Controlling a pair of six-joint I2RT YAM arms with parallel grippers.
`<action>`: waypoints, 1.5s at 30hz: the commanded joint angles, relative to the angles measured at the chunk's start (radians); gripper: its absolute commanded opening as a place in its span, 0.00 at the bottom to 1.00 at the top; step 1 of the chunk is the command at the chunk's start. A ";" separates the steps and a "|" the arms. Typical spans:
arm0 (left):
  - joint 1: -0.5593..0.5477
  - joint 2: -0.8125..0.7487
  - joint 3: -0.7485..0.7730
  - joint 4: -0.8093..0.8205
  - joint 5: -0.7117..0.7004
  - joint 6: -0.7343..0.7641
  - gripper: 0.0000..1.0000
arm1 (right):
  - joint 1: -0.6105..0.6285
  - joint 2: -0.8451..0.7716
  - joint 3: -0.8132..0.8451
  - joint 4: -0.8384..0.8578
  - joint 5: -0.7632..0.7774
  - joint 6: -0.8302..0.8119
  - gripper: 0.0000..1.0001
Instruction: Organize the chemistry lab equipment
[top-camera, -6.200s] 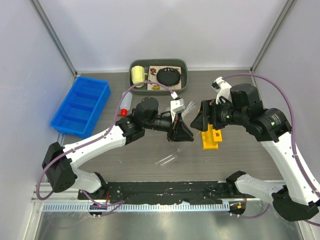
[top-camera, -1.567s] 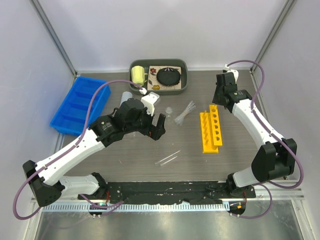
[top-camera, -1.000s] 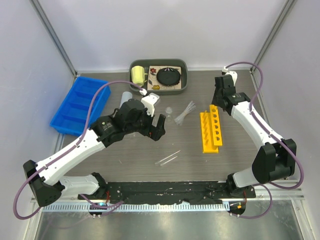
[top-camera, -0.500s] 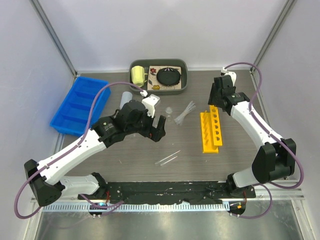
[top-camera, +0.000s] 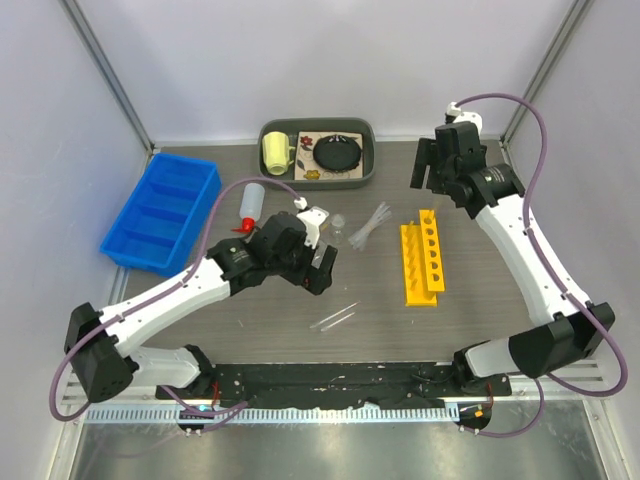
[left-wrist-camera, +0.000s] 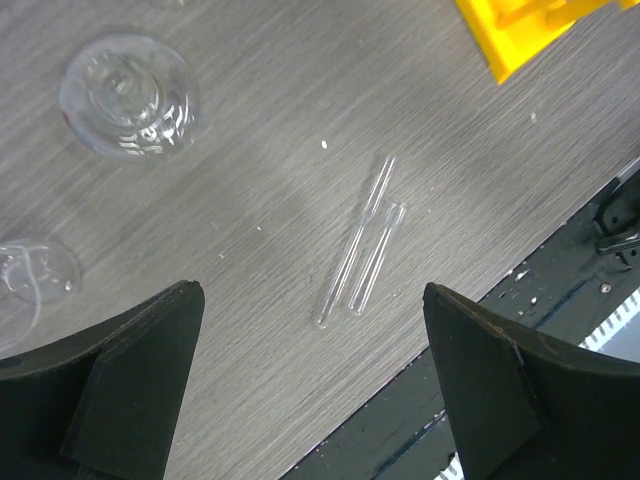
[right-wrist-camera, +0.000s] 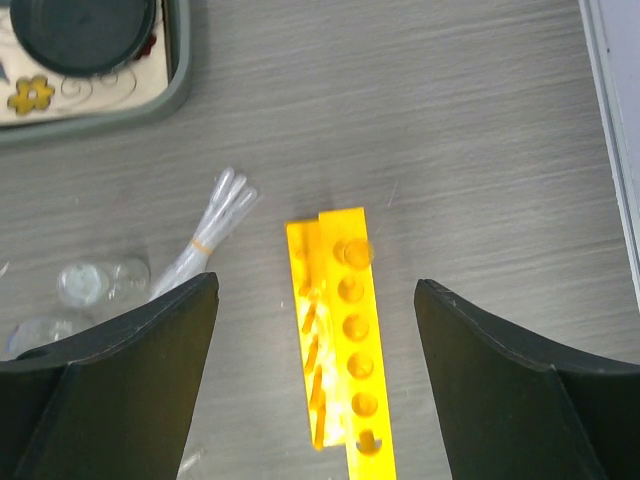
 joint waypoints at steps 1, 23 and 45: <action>-0.023 0.032 -0.058 0.084 0.007 -0.048 0.96 | 0.056 -0.078 0.016 -0.107 0.018 -0.002 0.85; -0.194 0.230 -0.233 0.300 -0.269 -0.175 0.77 | 0.154 -0.209 -0.176 -0.113 0.013 -0.005 0.86; -0.234 0.282 -0.290 0.389 -0.263 -0.186 0.76 | 0.154 -0.215 -0.237 -0.081 0.001 -0.009 0.86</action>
